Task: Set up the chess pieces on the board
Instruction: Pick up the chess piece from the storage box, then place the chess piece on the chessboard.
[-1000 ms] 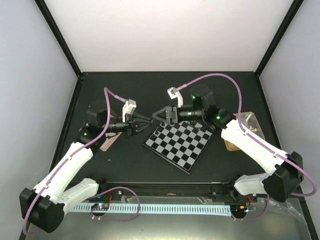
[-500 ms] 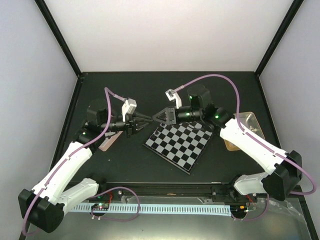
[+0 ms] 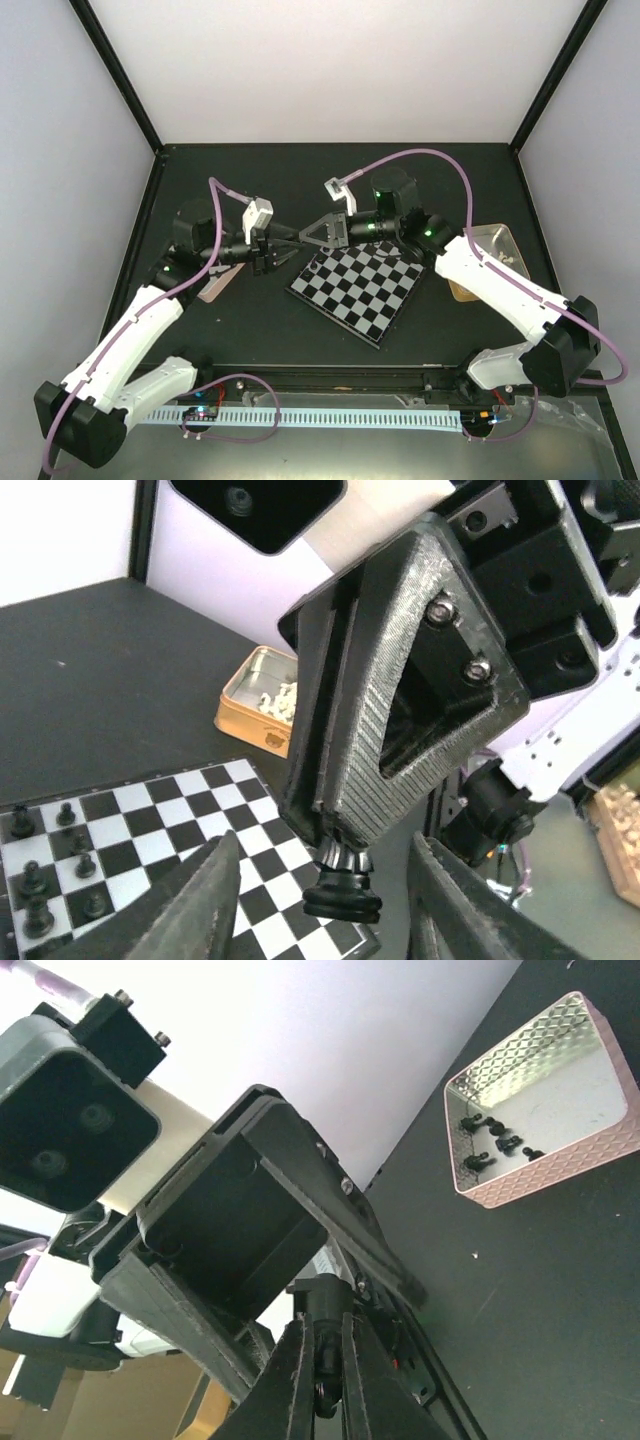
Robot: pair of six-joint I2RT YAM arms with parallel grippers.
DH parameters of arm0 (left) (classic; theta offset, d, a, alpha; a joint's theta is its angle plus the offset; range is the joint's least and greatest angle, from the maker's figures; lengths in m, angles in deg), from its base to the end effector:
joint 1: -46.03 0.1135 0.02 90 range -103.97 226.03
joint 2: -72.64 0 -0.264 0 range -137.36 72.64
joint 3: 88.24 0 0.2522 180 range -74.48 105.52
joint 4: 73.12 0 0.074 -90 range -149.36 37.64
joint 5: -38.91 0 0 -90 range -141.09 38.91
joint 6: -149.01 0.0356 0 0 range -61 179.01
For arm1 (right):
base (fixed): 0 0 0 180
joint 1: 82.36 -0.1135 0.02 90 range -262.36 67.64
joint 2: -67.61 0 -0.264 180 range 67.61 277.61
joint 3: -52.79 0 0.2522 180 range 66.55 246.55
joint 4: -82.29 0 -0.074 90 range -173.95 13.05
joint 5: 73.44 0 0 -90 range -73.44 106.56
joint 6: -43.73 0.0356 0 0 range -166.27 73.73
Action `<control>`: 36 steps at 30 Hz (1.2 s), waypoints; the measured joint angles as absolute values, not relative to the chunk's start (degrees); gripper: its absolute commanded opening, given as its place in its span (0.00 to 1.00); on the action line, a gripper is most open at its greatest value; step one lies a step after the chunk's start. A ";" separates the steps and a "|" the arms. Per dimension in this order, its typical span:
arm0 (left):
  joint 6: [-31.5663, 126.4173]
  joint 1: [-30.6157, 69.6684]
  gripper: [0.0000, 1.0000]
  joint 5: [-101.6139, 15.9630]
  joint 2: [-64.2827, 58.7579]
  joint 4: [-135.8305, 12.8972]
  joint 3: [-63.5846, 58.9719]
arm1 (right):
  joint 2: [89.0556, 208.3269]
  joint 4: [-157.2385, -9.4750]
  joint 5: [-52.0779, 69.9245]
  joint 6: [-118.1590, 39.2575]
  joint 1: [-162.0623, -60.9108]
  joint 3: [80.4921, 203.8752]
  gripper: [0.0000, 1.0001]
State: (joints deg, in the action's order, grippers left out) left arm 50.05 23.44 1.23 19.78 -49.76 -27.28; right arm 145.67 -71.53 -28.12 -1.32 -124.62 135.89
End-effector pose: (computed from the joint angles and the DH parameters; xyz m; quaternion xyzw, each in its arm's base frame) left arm 0.1763 -0.1039 0.3343 0.3504 0.6765 -0.4853 0.4290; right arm 0.2120 0.2265 0.3581 -0.1969 0.7677 0.5877 0.1625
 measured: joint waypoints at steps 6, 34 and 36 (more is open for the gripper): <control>50.36 23.44 0.67 -9.90 22.43 -46.67 -26.99 | 145.21 -69.80 -19.95 -7.37 -124.82 135.39 0.01; 49.92 23.44 0.83 -52.69 40.24 -44.60 -32.37 | 165.96 -69.60 22.30 -30.95 -141.62 127.87 0.01; 49.92 23.44 0.83 -52.91 40.13 -44.60 -32.37 | 166.46 -69.58 23.29 -30.89 -142.17 127.87 0.01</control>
State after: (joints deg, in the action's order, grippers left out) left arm 49.92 23.44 -52.91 40.13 -44.60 -32.37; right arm 166.46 -69.58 23.29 -30.89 -142.17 127.87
